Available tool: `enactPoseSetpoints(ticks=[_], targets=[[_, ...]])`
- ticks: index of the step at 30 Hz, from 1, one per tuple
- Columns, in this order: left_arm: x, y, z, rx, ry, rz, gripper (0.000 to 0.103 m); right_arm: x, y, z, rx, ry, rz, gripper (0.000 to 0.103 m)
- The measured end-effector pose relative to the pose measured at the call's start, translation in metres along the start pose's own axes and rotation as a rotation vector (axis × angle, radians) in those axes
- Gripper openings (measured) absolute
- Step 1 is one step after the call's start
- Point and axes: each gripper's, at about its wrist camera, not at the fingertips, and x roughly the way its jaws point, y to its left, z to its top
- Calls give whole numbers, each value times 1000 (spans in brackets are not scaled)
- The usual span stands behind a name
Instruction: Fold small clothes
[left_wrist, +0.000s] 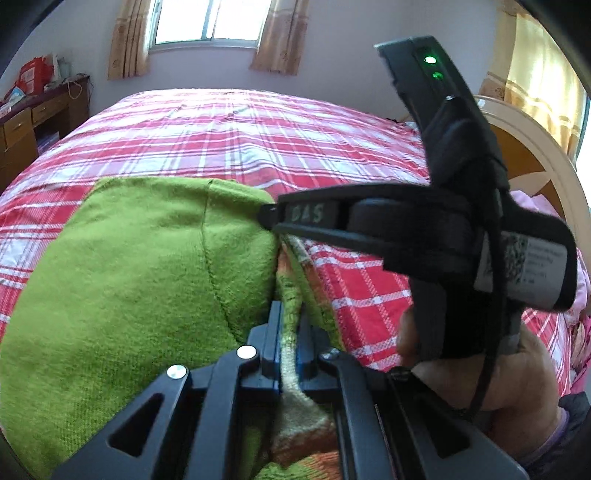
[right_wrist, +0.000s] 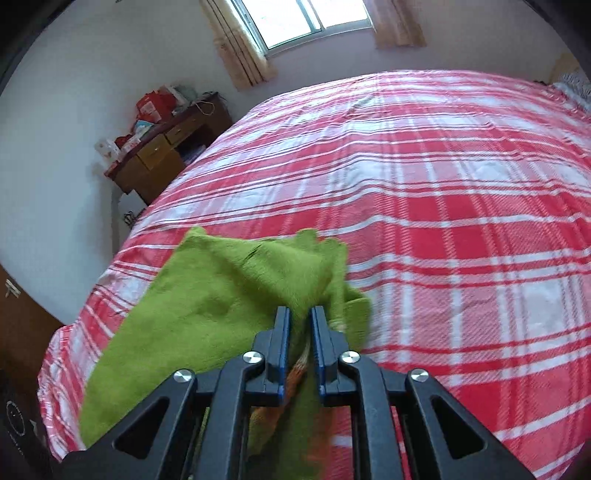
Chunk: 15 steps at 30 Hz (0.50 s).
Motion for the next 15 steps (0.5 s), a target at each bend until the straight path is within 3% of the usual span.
enactPoseSetpoints(ticks=[3, 6, 10, 13, 15], targets=[[5, -9, 1, 21, -6, 16, 5, -2, -14, 3, 27, -14, -28, 0], [6, -11, -5, 47, -1, 21, 5, 4, -28, -6, 61, 9, -45, 0], [-19, -4, -15, 37, -19, -38, 9, -26, -50, -27, 211, -88, 41, 0], [-47, 12, -27, 37, -30, -120, 40, -53, -54, -39, 267, -141, 77, 0], [-76, 23, -39, 24, -46, -193, 55, -75, -51, -48, 295, -169, 120, 1]])
